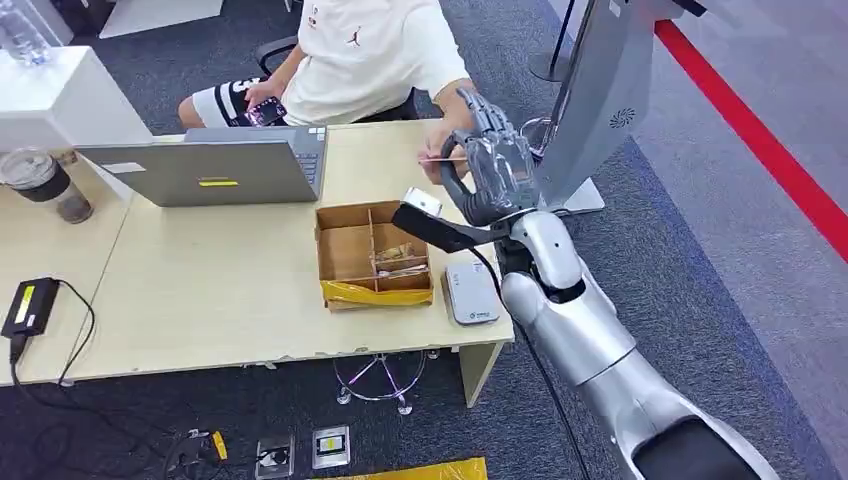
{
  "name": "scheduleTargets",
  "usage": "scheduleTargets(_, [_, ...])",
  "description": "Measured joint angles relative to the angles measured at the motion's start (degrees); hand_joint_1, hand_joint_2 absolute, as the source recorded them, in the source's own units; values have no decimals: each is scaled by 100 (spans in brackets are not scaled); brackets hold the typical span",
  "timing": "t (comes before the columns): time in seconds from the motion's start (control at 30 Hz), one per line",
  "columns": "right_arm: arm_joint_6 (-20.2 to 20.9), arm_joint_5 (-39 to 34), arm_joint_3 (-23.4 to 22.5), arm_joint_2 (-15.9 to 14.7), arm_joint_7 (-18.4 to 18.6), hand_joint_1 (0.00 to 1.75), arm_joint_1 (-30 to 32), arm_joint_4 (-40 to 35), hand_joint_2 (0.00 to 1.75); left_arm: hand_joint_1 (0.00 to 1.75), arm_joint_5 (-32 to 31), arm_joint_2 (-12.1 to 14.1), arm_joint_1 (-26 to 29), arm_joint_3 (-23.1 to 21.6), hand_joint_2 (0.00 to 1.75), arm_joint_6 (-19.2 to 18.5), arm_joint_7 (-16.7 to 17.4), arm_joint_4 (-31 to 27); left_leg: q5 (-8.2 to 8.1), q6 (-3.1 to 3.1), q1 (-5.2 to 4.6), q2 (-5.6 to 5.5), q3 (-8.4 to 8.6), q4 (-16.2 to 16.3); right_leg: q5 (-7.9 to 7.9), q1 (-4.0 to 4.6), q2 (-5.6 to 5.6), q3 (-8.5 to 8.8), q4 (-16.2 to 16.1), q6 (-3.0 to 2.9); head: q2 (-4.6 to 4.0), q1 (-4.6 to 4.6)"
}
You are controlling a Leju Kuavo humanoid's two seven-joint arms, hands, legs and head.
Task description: Pass the card to the sensor for recognition and then transmit it.
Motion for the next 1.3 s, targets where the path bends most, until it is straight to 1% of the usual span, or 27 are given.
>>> scheduleTargets(0.03, [-4,0,7,18,-2,0,-12,44,175,0,4,0,1,0,175,0,0,0,0,0,0,0,0,0,0,0,-1,0,0,0,0,0])
scheduleTargets(0.3, [-48,26,136,110,-2,0,-92,341,175,0,98,0,10,0,175,-11,0,0,0,0,0,0,0,0,0,0,-1,0,0,0,0,0])
scheduleTargets(0.47, [-380,2,168,134,74,0,-123,450,175,0,120,0,17,0,175,-2,-11,0,0,0,0,0,0,0,0,0,-1,0,0,0,0,-2])
scheduleTargets(0.7, [-439,26,214,116,210,0,-126,523,175,0,98,0,20,0,175,-9,-15,0,0,0,0,0,1,0,0,0,0,-1,-1,0,0,0])
scheduleTargets(0.77, [-540,-20,223,101,256,0,-121,536,175,0,120,0,24,0,175,-9,-15,0,0,0,0,1,3,1,0,0,1,-2,-1,0,0,0])
scheduleTargets(0.87, [-802,-284,171,15,328,0,-84,523,175,0,234,13,56,2,175,-4,-28,0,0,0,0,1,4,1,0,0,1,-2,-2,0,0,0])
scheduleTargets(0.97, [-975,-574,13,-172,428,0,57,394,175,0,337,33,118,0,175,2,-79,0,0,0,-1,2,6,2,0,-1,1,-2,-3,0,0,-2])
scheduleTargets(1.07, [-1003,-673,-129,-358,476,0,248,180,175,0,361,61,167,0,175,2,-105,0,-1,0,-1,2,4,3,0,-2,1,-2,-3,0,0,2])
scheduleTargets(1.2, [-1091,-759,-275,-514,555,0,403,-11,175,0,385,74,178,0,175,4,-114,0,-1,-1,-1,8,7,3,0,-1,2,-2,-3,0,0,-2])
scheduleTargets(1.3, [-1176,-971,-418,-667,641,0,581,-186,175,0,407,85,203,0,175,9,-114,0,-1,-1,0,7,8,3,0,-1,2,-1,-3,0,0,0])
